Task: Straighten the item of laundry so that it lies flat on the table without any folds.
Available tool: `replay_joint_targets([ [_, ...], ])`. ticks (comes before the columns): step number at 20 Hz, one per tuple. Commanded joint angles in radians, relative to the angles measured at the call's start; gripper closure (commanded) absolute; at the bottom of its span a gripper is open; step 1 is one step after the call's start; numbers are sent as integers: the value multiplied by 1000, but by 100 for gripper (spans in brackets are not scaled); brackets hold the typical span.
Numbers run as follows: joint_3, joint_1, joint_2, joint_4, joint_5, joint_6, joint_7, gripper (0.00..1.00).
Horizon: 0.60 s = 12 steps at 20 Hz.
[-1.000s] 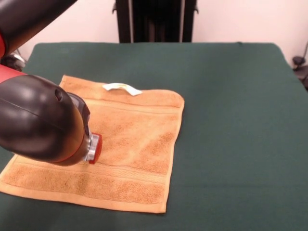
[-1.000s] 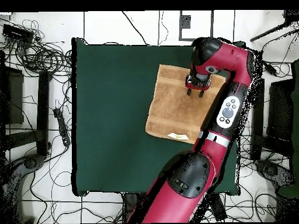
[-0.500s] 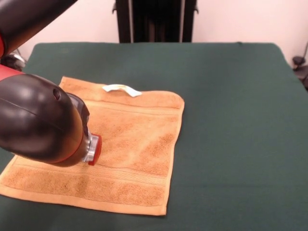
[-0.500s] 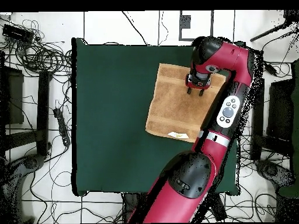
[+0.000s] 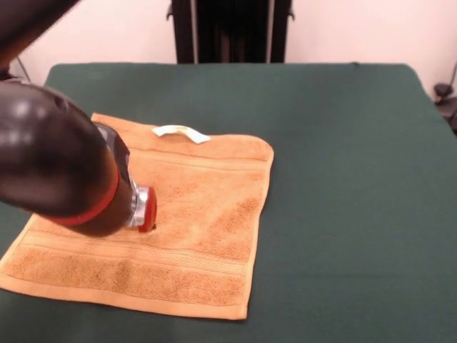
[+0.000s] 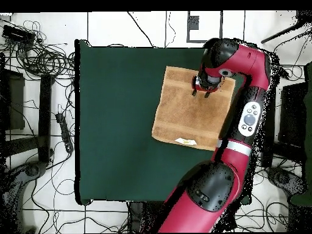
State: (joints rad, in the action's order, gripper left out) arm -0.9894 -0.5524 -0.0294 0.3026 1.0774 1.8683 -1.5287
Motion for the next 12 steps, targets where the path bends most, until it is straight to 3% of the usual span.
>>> replay_joint_targets([
  [1, 178, -49, 180, 516, -235, -244, -201, 0],
  [7, 265, -76, 281, 746, -293, -439, -284, 0],
  [12, 325, -35, 289, 758, -320, -458, -276, 0],
])
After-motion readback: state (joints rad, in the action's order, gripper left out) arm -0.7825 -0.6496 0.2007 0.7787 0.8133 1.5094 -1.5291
